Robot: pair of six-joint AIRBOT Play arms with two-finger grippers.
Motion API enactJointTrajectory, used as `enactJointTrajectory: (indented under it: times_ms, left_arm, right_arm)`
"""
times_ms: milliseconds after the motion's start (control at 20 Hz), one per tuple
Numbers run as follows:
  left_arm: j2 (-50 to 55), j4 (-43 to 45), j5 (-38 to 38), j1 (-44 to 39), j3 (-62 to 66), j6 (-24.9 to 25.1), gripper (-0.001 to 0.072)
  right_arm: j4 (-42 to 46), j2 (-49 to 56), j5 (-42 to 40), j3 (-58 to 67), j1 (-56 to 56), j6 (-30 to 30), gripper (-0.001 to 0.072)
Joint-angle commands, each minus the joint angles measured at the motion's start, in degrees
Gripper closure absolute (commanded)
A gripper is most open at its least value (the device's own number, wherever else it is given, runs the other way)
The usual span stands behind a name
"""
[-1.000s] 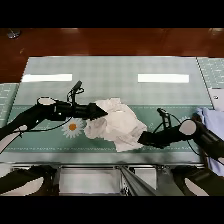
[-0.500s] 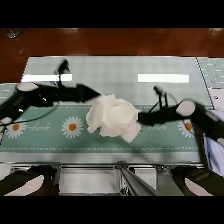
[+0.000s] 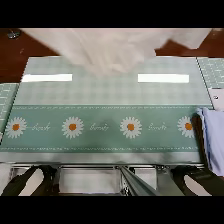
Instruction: Fold the shirts.
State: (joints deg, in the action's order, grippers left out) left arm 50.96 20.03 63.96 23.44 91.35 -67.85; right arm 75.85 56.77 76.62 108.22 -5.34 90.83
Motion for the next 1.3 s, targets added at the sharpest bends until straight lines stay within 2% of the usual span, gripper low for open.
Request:
enactJointTrajectory:
  times_ms: [0,100,200,400,500,650,800,1000,1100,1250]
  left_arm:
    - [-7.7,10.6,-0.7,10.3,7.2,-3.9,0.0679]
    - [-12.6,19.6,-0.2,13.3,7.2,-5.8,0.0678]
    - [-15.9,25.8,1.9,12.2,7.2,-7.9,0.0678]
    - [-20.6,37.9,4.2,0.1,7.2,-8.4,0.0678]
    - [-21.4,45.2,4.9,-5.3,7.2,-11.6,0.0678]
    - [-20.4,47.1,6.2,-8.8,2.3,-13.6,0.0678]
    - [-15.9,46.1,4.8,-8.8,-10.1,-13.9,0.0678]
    - [-4.0,37.9,-4.5,-10.7,-20.9,-12.1,0.0678]
    - [3.0,37.9,-9.4,-14.1,-21.2,-12.2,0.0678]
    - [11.6,37.9,-16.9,-19.2,-21.2,-12.4,0.0678]
  right_arm:
    - [6.7,-7.3,5.5,7.7,0.5,-0.5,0.0693]
    - [10.6,-11.7,9.3,7.7,0.5,0.2,0.0693]
    - [12.9,-15.0,13.6,7.7,0.5,0.6,0.0692]
    - [13.7,-19.3,23.7,5.4,0.5,1.8,0.0692]
    - [14.1,-20.9,27.4,1.3,0.5,3.3,0.0692]
    - [12.5,-24.1,27.5,-12.2,0.5,5.2,0.0693]
    - [11.5,-26.2,20.2,-31.3,0.5,6.3,0.0692]
    - [11.7,-22.4,3.5,-54.1,0.5,9.7,0.0692]
    - [11.7,-15.7,-6.3,-58.9,0.7,11.4,0.0692]
    - [10.8,-0.2,-19.5,-57.5,3.4,12.9,0.0692]
